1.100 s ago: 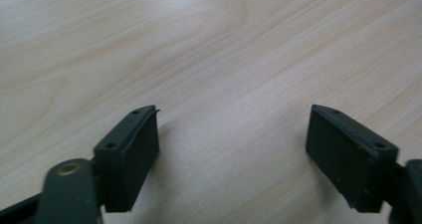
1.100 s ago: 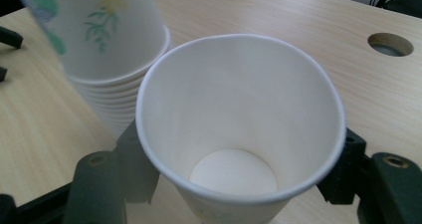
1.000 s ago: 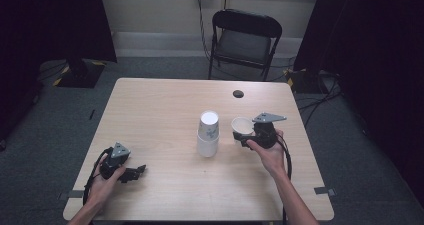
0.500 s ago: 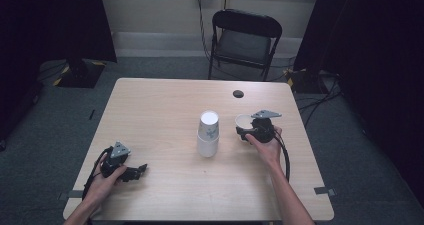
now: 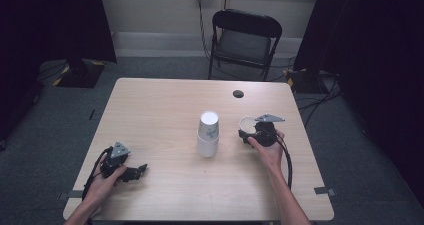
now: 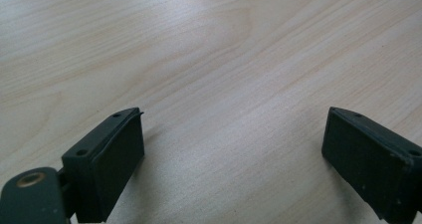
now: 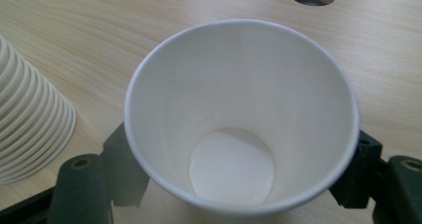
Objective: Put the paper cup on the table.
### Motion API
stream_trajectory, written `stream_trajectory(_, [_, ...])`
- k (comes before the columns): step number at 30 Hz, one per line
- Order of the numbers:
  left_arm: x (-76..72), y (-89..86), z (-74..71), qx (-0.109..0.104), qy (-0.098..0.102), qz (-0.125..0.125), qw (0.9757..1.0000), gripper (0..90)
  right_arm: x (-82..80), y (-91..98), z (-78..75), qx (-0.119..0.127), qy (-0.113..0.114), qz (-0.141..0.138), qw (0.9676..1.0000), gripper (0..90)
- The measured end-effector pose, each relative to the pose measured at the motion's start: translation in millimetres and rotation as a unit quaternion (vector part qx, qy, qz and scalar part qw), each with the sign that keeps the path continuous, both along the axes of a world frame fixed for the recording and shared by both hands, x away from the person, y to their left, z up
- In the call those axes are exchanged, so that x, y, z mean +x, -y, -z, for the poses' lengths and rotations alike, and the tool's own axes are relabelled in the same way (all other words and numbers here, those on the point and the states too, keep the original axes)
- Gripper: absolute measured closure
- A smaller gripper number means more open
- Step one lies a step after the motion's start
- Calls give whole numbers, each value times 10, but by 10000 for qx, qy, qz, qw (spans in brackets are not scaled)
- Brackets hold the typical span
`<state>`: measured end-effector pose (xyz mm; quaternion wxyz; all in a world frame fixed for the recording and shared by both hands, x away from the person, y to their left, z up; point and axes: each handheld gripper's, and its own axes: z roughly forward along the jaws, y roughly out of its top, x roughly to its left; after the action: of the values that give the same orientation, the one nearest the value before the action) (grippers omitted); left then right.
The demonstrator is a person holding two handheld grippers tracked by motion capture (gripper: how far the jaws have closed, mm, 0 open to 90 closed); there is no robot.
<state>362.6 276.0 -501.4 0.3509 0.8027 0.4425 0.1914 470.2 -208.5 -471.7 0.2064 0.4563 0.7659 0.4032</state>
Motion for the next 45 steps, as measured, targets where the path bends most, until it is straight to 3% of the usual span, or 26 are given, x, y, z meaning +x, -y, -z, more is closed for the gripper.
stream_trajectory(4, [-1, 0, 0, 4, 2, -4, 10000, 91, 3, 3, 34, 73, -154, -86, 9998, 141])
stream_trajectory(12, [-8, -6, 0, 20, -20, -46, 10000, 89, -76, 27, 33, 381, -143, -118, 9991, 140])
stream_trajectory(16, [-4, -10, -1, 51, -31, -80, 9999, 64, -121, 74, -9, 272, -172, -77, 9995, 141])
stream_trajectory(21, [-5, -10, 0, 47, -36, -98, 9999, 61, -192, 162, -17, 308, -189, -36, 9993, 140])
stream_trajectory(29, [-14, -26, 1, 29, -45, -130, 9999, 60, -432, 260, -178, 323, -97, -125, 9994, 139])
stream_trajectory(32, [-16, -37, 0, 43, -37, -138, 9999, 59, -592, 312, -211, 368, -171, -16, 9992, 147])
stream_trajectory(37, [-17, -35, 1, 34, -37, -140, 9999, 59, -777, 377, -195, 544, -258, -104, 9981, 143])
stream_trajectory(41, [-17, -34, 2, 23, -40, -151, 9999, 58, -892, 382, -144, 251, -404, -45, 9989, 152])
stream_trajectory(45, [-18, -35, 1, 34, -43, -150, 9999, 58, -1006, 341, -43, 55, -620, -205, 9979, 153])
